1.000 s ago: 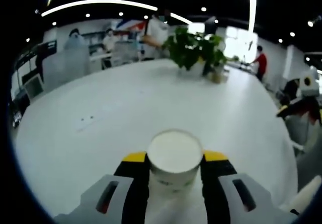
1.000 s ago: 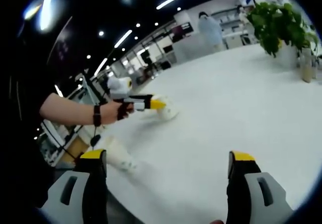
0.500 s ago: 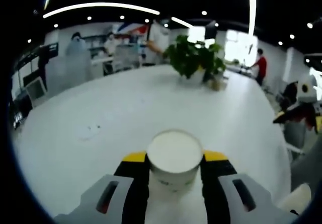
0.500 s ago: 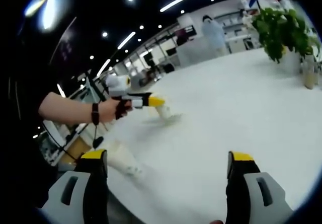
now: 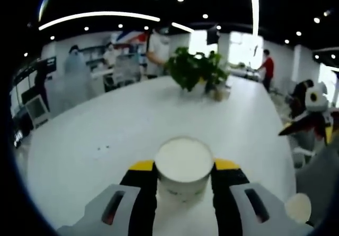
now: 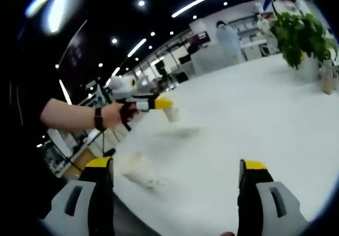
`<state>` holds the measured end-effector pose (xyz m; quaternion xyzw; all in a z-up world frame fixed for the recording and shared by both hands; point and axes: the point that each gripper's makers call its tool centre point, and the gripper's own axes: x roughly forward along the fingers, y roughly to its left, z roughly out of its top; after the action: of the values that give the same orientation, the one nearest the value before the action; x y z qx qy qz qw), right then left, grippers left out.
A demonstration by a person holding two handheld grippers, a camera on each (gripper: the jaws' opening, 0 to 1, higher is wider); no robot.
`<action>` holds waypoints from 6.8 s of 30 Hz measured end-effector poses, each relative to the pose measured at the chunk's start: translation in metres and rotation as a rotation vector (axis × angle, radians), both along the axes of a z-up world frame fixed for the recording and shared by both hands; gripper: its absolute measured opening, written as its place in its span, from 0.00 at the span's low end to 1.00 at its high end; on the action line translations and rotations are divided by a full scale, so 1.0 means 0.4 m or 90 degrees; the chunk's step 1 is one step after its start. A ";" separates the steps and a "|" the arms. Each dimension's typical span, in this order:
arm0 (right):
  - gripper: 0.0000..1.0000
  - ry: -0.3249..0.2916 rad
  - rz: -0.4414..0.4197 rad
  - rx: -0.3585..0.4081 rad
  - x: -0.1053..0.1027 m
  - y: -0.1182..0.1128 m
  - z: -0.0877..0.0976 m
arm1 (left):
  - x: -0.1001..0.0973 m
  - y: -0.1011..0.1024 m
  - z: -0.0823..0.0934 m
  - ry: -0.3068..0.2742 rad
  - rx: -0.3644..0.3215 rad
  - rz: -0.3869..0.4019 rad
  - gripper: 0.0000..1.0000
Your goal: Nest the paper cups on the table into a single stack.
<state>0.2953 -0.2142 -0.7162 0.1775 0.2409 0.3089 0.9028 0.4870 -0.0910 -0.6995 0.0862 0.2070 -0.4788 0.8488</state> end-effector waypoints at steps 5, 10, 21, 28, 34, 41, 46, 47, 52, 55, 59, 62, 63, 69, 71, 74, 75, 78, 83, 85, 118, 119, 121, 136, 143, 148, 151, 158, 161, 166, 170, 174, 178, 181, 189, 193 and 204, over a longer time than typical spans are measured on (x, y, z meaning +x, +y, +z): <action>0.95 -0.007 -0.002 0.008 -0.016 0.025 0.010 | -0.033 0.004 0.066 -0.046 -0.004 -0.029 0.38; 0.95 -0.014 0.001 0.015 -0.031 0.058 0.020 | -0.072 0.019 0.106 -0.048 -0.009 -0.055 0.38; 0.93 -0.023 0.004 0.023 -0.055 0.117 0.037 | -0.167 0.041 0.174 -0.047 -0.041 -0.101 0.38; 0.91 -0.028 0.017 0.027 -0.060 0.145 0.045 | -0.217 0.048 0.184 -0.035 -0.060 -0.111 0.38; 0.85 -0.038 0.032 0.042 -0.066 0.170 0.066 | -0.257 0.050 0.195 -0.029 -0.083 -0.136 0.38; 0.83 -0.042 0.044 0.050 -0.069 0.194 0.073 | -0.285 0.050 0.210 -0.027 -0.092 -0.147 0.38; 0.80 -0.046 0.054 0.062 -0.073 0.207 0.083 | -0.305 0.043 0.212 -0.025 -0.094 -0.160 0.38; 0.80 -0.048 0.055 0.064 -0.072 0.207 0.085 | -0.309 0.042 0.214 -0.026 -0.097 -0.161 0.38; 0.74 -0.051 0.065 0.076 -0.074 0.209 0.091 | -0.322 0.036 0.218 -0.025 -0.101 -0.162 0.38; 0.74 -0.050 0.068 0.078 -0.075 0.212 0.092 | -0.330 0.035 0.214 -0.025 -0.095 -0.165 0.38; 0.71 -0.051 0.076 0.089 -0.075 0.219 0.098 | -0.336 0.040 0.218 -0.034 -0.093 -0.165 0.38; 0.70 -0.049 0.085 0.092 -0.075 0.228 0.100 | -0.337 0.042 0.218 -0.028 -0.096 -0.161 0.38; 0.69 -0.050 0.088 0.092 -0.075 0.232 0.101 | -0.340 0.043 0.220 -0.031 -0.096 -0.161 0.38; 0.66 -0.054 0.099 0.105 -0.068 0.251 0.114 | -0.350 0.049 0.235 -0.033 -0.101 -0.166 0.38; 0.66 -0.058 0.103 0.109 -0.068 0.257 0.121 | -0.353 0.048 0.241 -0.036 -0.103 -0.167 0.38; 0.64 -0.061 0.106 0.111 -0.069 0.266 0.125 | -0.355 0.049 0.242 -0.040 -0.100 -0.171 0.38; 0.64 -0.061 0.109 0.112 -0.071 0.270 0.123 | -0.358 0.048 0.246 -0.042 -0.102 -0.175 0.38; 0.62 -0.061 0.113 0.116 -0.075 0.277 0.125 | -0.361 0.049 0.254 -0.043 -0.105 -0.179 0.38; 0.58 -0.070 0.113 0.130 -0.073 0.281 0.136 | -0.370 0.046 0.267 -0.043 -0.111 -0.189 0.38; 0.57 -0.073 0.114 0.138 -0.072 0.285 0.141 | -0.375 0.044 0.269 -0.041 -0.114 -0.194 0.38; 0.21 -0.092 0.099 0.337 -0.041 0.283 0.233 | -0.447 0.015 0.276 0.011 -0.154 -0.244 0.38; 0.19 -0.094 0.100 0.338 -0.042 0.281 0.232 | -0.447 0.016 0.277 0.012 -0.157 -0.246 0.38; 0.14 -0.095 0.089 0.345 -0.036 0.274 0.231 | -0.448 0.017 0.276 0.014 -0.160 -0.249 0.38; 0.07 -0.048 0.101 0.476 -0.046 0.261 0.267 | -0.470 0.031 0.246 0.041 -0.153 -0.272 0.38; 0.05 -0.033 0.124 0.503 -0.056 0.267 0.280 | -0.482 0.039 0.240 0.038 -0.140 -0.280 0.38; 0.03 -0.004 0.143 0.551 -0.065 0.271 0.295 | -0.486 0.046 0.244 0.046 -0.157 -0.279 0.38; 0.00 0.019 0.164 0.560 -0.072 0.277 0.295 | -0.491 0.049 0.228 0.066 -0.155 -0.276 0.40; 0.00 0.008 0.182 0.536 -0.077 0.287 0.311 | -0.492 0.053 0.213 0.052 -0.136 -0.270 0.41; 0.00 0.008 0.183 0.531 -0.077 0.290 0.311 | -0.492 0.053 0.210 0.049 -0.135 -0.268 0.42; 0.00 0.009 0.181 0.520 -0.083 0.291 0.311 | -0.495 0.054 0.206 0.043 -0.141 -0.262 0.42; 0.00 -0.002 0.182 0.492 -0.084 0.296 0.312 | -0.496 0.057 0.200 0.039 -0.139 -0.258 0.43; 0.00 -0.009 0.181 0.477 -0.084 0.302 0.313 | -0.498 0.061 0.197 0.036 -0.141 -0.253 0.44; 0.00 -0.007 0.169 0.469 -0.079 0.298 0.300 | -0.491 0.065 0.191 0.038 -0.144 -0.242 0.46; 0.00 -0.006 0.171 0.467 -0.083 0.303 0.301 | -0.494 0.067 0.192 0.035 -0.144 -0.241 0.47; 0.00 -0.004 0.160 0.460 -0.077 0.296 0.296 | -0.495 0.074 0.191 0.034 -0.147 -0.234 0.49; 0.00 -0.007 0.155 0.466 -0.070 0.290 0.301 | -0.495 0.078 0.186 0.033 -0.144 -0.226 0.53; 0.00 -0.001 0.147 0.473 -0.066 0.283 0.297 | -0.479 0.094 0.179 0.029 -0.141 -0.197 0.60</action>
<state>0.2689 -0.1010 -0.5973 0.4638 0.1305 0.4747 0.7366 0.2954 -0.0535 -0.6281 0.0122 0.1563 -0.6254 0.7644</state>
